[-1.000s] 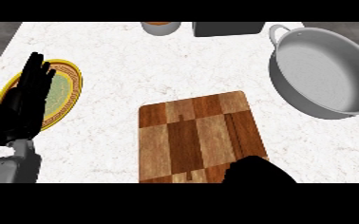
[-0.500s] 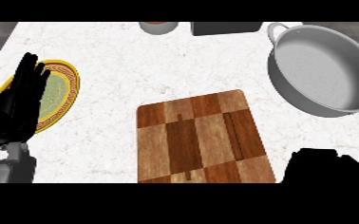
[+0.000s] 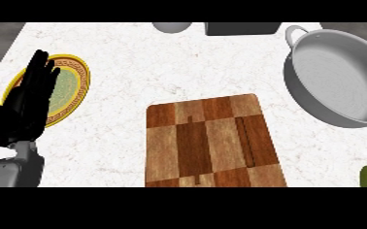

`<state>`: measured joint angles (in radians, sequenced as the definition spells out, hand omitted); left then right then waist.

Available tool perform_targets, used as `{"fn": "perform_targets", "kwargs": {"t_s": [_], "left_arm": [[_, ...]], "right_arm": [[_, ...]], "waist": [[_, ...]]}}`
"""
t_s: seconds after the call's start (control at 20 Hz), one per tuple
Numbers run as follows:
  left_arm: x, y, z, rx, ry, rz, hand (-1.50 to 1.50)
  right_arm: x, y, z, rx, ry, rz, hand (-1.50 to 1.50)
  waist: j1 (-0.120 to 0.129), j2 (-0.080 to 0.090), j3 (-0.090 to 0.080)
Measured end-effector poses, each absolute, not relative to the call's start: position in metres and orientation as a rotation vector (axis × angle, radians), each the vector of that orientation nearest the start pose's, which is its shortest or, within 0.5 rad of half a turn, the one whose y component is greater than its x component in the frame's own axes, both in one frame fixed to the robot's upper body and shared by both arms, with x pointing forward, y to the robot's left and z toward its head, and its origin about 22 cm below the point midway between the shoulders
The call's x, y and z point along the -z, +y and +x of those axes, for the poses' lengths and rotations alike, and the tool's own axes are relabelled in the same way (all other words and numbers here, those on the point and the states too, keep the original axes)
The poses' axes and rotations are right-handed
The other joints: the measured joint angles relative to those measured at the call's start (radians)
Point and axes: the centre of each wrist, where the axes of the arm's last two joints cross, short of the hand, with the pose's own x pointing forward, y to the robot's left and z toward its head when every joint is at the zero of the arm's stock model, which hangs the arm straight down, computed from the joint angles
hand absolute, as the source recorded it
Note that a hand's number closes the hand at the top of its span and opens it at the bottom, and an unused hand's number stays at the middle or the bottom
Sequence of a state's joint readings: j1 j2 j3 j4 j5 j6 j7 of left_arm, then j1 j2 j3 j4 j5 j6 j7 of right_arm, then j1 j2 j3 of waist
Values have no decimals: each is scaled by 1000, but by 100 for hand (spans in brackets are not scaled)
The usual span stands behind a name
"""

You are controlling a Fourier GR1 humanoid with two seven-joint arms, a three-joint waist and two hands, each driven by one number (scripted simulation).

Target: Pick the pear from the cutting board and place it in the pot

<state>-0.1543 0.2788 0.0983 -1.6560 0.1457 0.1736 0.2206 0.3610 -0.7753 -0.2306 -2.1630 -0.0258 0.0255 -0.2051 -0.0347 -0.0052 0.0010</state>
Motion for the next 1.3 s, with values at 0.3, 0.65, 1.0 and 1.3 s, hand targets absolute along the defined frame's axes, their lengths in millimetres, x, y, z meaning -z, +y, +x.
{"fn": "perform_targets", "kwargs": {"t_s": [0.3, 0.65, 1.0, 1.3], "left_arm": [[-89, 276, 282, -69, -1614, 202, 0], [-84, 273, 289, -58, -1615, 182, 0], [-86, 267, 292, -44, -1628, 173, 0], [-84, 266, 294, -41, -1628, 166, 0]], "right_arm": [[-178, -409, 181, -683, -1885, -586, 150], [-157, -433, 235, -585, -1859, -536, 150], [-138, -444, 265, -705, -1819, -953, 150], [-104, -457, 307, -755, -1760, -1057, 150]], "waist": [[28, 5, -1], [49, 9, -1], [68, 15, 0], [73, 16, 1]]}}
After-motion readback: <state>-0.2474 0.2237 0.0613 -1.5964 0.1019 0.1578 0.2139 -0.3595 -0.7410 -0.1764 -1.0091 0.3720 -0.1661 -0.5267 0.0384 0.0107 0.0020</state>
